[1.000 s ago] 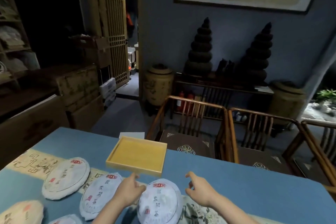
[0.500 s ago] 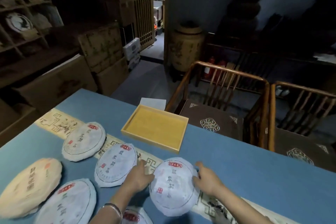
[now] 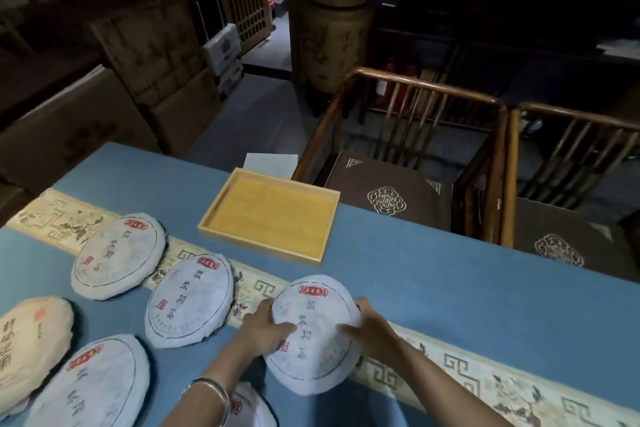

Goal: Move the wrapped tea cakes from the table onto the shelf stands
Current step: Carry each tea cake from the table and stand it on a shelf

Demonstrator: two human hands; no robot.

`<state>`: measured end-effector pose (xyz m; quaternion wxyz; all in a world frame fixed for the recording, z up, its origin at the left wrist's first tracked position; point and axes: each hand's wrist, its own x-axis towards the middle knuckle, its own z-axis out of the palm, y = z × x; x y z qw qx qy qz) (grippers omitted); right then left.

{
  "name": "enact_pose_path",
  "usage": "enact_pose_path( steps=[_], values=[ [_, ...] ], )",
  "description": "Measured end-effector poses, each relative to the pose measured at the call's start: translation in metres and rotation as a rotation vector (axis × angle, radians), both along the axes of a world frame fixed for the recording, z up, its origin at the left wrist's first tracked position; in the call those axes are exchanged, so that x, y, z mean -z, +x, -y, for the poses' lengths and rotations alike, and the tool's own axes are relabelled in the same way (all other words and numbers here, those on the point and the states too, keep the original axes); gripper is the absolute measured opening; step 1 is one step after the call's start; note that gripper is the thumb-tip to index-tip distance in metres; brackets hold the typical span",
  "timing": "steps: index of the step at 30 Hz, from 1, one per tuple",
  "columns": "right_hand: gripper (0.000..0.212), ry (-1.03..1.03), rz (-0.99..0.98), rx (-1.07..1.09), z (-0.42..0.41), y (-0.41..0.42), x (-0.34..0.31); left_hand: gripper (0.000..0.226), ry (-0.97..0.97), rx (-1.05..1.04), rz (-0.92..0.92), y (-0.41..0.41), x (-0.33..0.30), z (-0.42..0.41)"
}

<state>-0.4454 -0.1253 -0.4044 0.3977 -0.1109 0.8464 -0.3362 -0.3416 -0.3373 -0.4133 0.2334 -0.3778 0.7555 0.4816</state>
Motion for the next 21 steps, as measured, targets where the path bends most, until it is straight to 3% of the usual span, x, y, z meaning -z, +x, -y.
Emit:
enact_pose_path(
  steps=[3,6,12,21],
  values=[
    [0.034,-0.141,0.102,0.081,0.003,0.002,-0.001,0.071,0.075,-0.082,-0.015,0.001,0.0,0.0],
    [0.047,-0.235,0.197,0.193,0.0,0.004,-0.002,0.058,0.132,-0.171,-0.051,0.003,-0.008,-0.001],
    [0.053,-0.392,0.391,0.49,0.0,0.006,-0.019,0.036,0.243,-0.205,-0.186,0.004,-0.039,-0.003],
    [0.031,-0.522,0.297,0.541,0.028,0.01,-0.067,0.077,0.376,-0.291,-0.41,0.014,-0.086,0.007]
  ],
)
